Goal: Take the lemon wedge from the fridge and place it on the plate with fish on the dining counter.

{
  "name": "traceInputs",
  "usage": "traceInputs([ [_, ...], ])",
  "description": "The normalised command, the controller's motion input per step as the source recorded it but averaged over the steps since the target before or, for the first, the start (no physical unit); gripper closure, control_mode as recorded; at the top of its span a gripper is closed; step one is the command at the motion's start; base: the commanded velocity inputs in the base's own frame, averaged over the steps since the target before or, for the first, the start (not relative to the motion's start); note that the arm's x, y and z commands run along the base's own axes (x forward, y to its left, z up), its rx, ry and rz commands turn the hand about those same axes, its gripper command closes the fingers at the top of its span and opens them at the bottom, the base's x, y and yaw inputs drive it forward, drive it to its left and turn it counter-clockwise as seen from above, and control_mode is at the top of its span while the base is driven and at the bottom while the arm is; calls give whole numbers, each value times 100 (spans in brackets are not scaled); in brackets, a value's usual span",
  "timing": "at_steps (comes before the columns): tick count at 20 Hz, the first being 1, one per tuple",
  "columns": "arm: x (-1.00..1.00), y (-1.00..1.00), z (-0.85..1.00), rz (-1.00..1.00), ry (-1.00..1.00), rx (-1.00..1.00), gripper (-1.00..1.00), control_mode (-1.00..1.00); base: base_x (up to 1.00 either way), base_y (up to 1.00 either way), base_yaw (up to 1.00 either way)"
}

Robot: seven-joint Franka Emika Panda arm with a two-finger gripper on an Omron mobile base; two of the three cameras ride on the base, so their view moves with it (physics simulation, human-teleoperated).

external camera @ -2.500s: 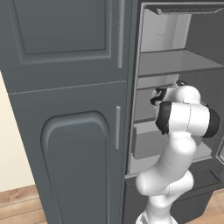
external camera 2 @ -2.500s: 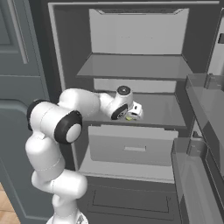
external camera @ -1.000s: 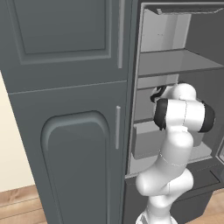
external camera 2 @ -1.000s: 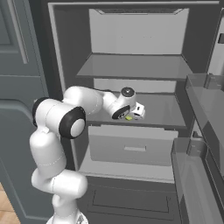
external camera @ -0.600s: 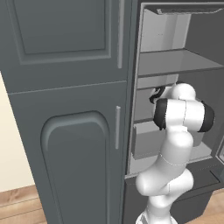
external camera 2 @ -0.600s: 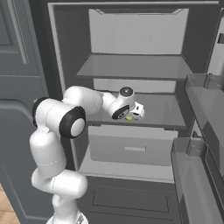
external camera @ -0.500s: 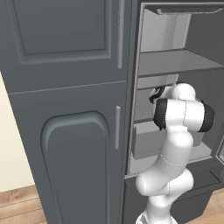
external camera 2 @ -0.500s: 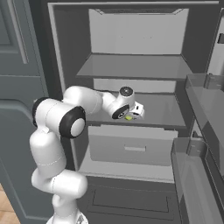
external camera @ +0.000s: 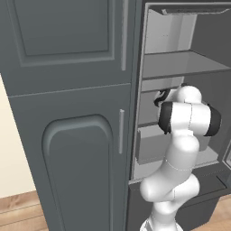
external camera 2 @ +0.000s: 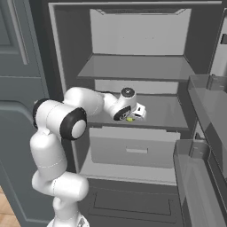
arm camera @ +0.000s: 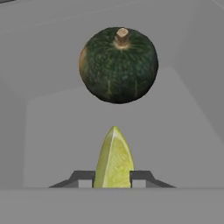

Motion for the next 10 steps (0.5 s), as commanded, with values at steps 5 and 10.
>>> traceInputs([
  [5,-66,3,14,0,0,1,100,-100,0,0,0],
  [10,-86,8,88,0,0,1,100,-100,0,0,0],
])
